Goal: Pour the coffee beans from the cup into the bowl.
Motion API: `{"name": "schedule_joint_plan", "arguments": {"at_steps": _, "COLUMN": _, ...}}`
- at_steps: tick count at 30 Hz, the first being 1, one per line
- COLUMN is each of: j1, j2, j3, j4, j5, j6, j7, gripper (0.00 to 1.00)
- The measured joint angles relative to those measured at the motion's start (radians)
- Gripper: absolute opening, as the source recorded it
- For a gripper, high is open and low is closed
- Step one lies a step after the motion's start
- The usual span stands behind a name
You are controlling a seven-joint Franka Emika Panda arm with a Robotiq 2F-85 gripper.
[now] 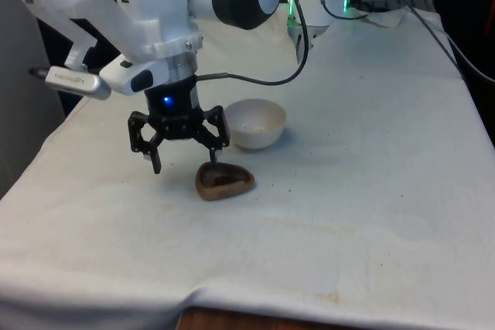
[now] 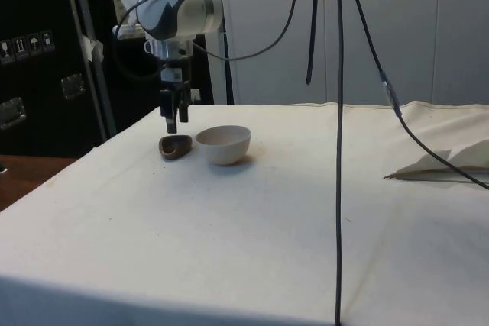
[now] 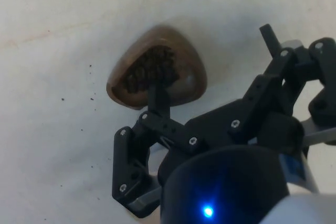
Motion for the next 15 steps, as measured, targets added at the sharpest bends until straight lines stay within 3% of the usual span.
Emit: {"name": "schedule_joint_plan", "arguments": {"at_steps": 15, "j1": -0.003, "j2": 0.02, "j3": 0.001, "j4": 0.0, "j5": 0.025, "j6": 0.0, "j7": -0.013, "gripper": 1.0}}
